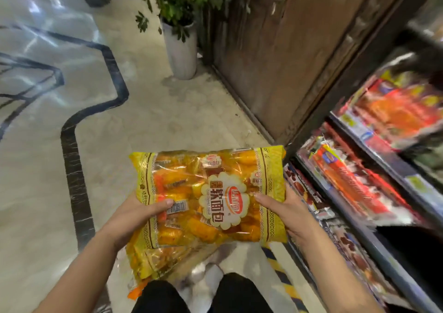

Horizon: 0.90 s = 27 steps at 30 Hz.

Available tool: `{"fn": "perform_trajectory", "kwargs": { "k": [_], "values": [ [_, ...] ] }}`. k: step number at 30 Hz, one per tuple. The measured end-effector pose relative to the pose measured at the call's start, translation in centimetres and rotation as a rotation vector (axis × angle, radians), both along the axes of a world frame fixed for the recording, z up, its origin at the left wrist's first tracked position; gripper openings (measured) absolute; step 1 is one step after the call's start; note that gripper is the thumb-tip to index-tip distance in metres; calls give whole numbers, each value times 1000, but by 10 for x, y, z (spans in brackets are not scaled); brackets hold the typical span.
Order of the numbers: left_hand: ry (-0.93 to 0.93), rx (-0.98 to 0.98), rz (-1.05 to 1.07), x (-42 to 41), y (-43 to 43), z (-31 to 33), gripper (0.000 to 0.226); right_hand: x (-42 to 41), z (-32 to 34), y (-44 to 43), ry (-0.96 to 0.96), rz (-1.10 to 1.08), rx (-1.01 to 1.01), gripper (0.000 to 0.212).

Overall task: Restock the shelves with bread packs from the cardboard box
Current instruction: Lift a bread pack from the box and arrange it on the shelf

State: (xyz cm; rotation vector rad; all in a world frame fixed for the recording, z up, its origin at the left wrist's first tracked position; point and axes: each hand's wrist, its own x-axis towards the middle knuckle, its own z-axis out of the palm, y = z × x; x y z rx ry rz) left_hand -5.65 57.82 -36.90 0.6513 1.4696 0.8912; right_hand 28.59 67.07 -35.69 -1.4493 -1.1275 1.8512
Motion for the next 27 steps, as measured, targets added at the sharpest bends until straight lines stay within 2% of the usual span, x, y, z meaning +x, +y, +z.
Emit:
{"fn": "perform_trajectory", "kwargs": {
  "k": [3,7,12,16,21,24,27],
  "values": [
    [20,51,-88,19,16,8,110,22,24,-25,-56,-93,45,59],
    [-12,129,-256,44,31,21,115,43,51,-74,-97,-296,108,50],
    [-66,209,-488,66,36,39,118,58,76,-155,-162,-557,164,51],
    [-96,203,-656,96,29,51,115,70,93,-216,-305,-623,178,56],
    [-125,221,-818,148,0,64,105,93,108,-293,-434,-720,185,51],
    [-137,225,-882,181,-23,71,85,109,108,-336,-465,-799,183,48],
    [-108,228,-926,215,-46,74,98,130,103,-373,-484,-866,165,51]
  ]
}}
